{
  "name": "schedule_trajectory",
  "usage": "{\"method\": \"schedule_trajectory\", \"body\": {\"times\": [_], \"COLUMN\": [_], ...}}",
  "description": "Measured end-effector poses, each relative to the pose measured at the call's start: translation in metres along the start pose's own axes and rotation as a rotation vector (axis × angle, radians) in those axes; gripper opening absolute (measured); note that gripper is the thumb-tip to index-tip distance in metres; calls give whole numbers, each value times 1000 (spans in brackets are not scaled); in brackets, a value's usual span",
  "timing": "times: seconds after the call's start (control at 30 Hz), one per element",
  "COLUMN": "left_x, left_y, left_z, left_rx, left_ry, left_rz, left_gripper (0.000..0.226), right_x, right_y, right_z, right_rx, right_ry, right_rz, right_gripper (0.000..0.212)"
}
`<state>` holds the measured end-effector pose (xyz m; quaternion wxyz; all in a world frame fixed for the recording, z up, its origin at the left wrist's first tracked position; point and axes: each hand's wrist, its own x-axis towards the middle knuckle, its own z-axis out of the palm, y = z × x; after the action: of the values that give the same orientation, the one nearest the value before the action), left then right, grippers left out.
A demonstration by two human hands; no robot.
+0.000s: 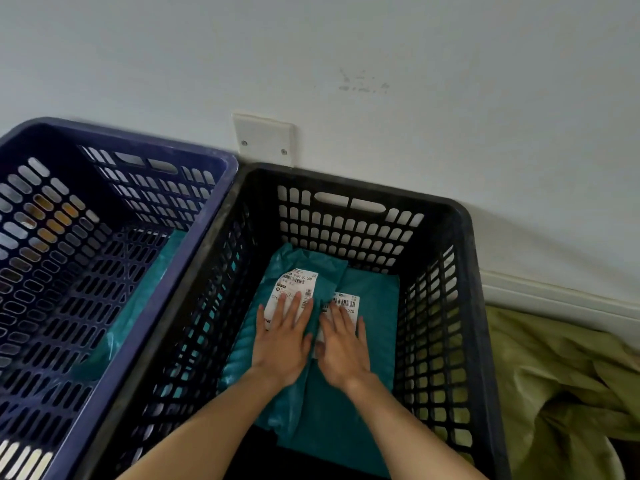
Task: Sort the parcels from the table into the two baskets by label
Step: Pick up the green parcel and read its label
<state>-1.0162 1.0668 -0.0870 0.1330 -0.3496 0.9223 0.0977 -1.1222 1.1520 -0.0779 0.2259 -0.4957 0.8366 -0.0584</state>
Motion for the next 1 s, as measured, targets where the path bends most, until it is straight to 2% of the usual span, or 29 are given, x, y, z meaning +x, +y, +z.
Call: {"method": "schedule_trajectory", "body": {"times": [0.07, 0.2, 0.4, 0.7, 1.0], "left_x": [2, 3, 3, -9, -31], "left_y": [1, 4, 5, -3, -5], "left_z": [3, 6, 3, -42, -120], "left_rx": [29, 73, 79, 9, 68], "left_ry": [-16, -47, -76, -94, 144], "left_rz": [-7, -33, -42, -52, -10], "left_gripper": [74, 60, 62, 57, 57], "right_x": [1, 4, 4, -4, -9], "right_y": [0, -2, -4, -2, -24], "right_z": [4, 8, 7, -23, -89], "right_rx": [-24, -20, 47, 31, 79], "right_ry": [-20, -40, -30, 124, 305], "right_rz": [21, 62, 96, 46, -17], "right_gripper": [59, 60, 63, 65, 57]}}
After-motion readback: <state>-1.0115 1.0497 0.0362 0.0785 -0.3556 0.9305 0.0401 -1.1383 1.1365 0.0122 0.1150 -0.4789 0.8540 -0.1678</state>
